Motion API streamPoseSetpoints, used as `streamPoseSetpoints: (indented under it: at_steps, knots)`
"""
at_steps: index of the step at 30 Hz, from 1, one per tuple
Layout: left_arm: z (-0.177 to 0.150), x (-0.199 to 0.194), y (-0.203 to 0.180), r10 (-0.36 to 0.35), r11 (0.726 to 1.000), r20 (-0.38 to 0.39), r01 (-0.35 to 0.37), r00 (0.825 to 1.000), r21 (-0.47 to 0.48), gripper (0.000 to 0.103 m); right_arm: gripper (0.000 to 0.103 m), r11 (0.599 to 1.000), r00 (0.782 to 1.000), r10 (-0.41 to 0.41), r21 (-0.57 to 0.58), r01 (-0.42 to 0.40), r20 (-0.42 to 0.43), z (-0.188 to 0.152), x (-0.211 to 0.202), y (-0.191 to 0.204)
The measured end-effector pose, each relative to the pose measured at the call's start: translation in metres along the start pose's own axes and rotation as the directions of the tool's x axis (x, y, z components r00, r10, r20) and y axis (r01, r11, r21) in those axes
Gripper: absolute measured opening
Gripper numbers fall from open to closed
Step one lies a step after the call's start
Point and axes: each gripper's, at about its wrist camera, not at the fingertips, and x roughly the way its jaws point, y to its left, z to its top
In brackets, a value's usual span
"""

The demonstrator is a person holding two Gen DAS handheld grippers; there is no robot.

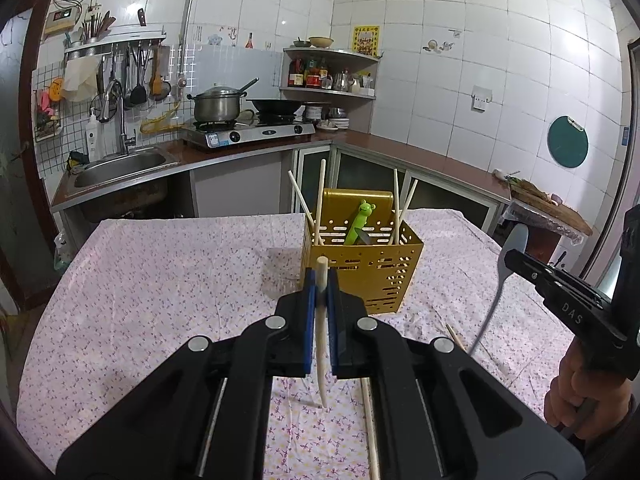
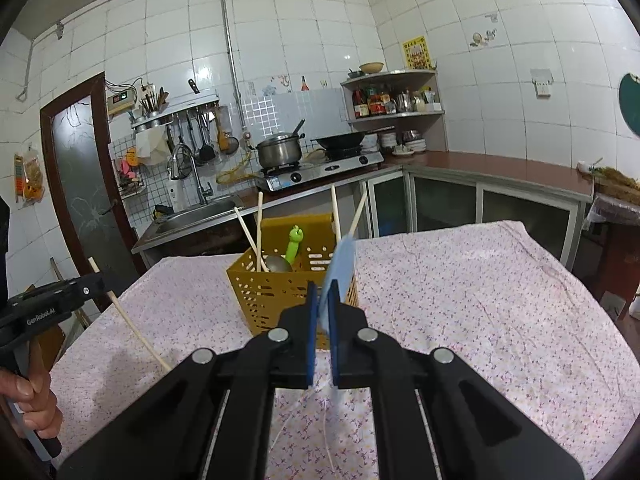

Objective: Organize utensils
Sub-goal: 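Lift the blue spoon and chopstick and carry both over the yellow basket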

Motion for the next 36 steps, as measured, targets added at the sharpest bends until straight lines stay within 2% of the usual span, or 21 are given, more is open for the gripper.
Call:
streamPoseSetpoints:
  at_steps: [6, 17, 26, 36]
  knots:
    - [0.004, -0.001, -0.001, 0.0, 1.0, 0.008, 0.0, 1.0, 0.004, 0.004, 0.003, 0.999, 1.0, -0.011, -0.035, 0.011, 0.0, 0.004, -0.001, 0.004]
    - [0.013, 0.007, -0.001, -0.009, 1.0, 0.008, 0.009, 1.0, 0.007, 0.004, 0.003, 0.999, 1.0, 0.021, -0.049, -0.02, 0.02, 0.017, 0.002, 0.007]
    - [0.067, -0.003, -0.006, -0.02, 0.999, 0.112, 0.015, 0.993, 0.05, 0.004, 0.003, 0.995, 0.994, 0.054, -0.092, -0.044, 0.099, 0.059, 0.003, 0.02]
    - [0.136, -0.009, -0.022, -0.04, 0.996, 0.241, 0.019, 0.97, 0.088, 0.004, 0.003, 0.99, 0.975, 0.112, -0.11, -0.092, 0.194, 0.113, 0.008, 0.03]
